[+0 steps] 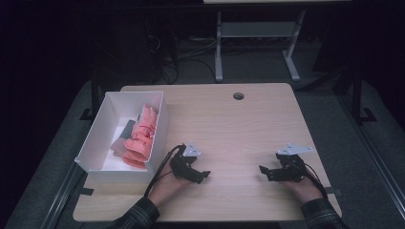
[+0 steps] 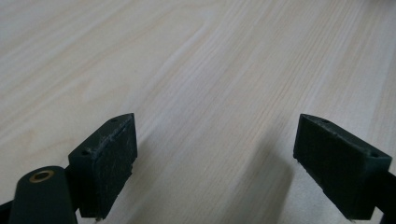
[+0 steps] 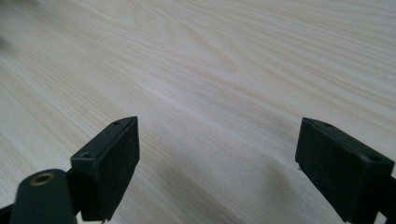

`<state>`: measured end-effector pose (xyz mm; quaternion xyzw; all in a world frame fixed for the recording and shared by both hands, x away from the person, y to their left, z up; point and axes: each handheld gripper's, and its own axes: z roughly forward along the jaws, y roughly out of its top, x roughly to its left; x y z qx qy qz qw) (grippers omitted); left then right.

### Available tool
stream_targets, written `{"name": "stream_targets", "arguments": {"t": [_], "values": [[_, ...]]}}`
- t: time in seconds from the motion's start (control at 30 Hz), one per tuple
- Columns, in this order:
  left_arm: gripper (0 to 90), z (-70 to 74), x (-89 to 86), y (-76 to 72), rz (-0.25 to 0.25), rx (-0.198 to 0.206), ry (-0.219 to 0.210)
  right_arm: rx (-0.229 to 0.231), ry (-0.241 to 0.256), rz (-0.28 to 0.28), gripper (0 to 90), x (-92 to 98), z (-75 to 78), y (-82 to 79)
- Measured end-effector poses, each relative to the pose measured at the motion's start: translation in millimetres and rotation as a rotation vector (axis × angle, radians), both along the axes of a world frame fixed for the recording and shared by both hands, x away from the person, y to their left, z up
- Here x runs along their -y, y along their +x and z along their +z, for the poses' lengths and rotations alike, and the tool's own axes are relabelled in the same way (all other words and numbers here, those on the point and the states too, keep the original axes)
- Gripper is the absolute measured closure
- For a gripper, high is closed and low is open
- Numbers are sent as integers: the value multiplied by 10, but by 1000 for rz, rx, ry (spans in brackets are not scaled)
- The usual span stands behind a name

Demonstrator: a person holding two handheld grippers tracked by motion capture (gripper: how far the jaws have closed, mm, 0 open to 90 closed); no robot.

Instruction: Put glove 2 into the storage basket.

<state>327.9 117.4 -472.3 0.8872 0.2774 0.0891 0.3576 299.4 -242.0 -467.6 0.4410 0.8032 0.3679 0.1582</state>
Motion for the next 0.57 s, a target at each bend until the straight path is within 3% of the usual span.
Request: {"name": "stream_targets", "arguments": {"t": [0.57], "values": [[126, 12, 51, -41, -21, 40, 10, -6, 1, 3, 133, -1, -12, 9]]}}
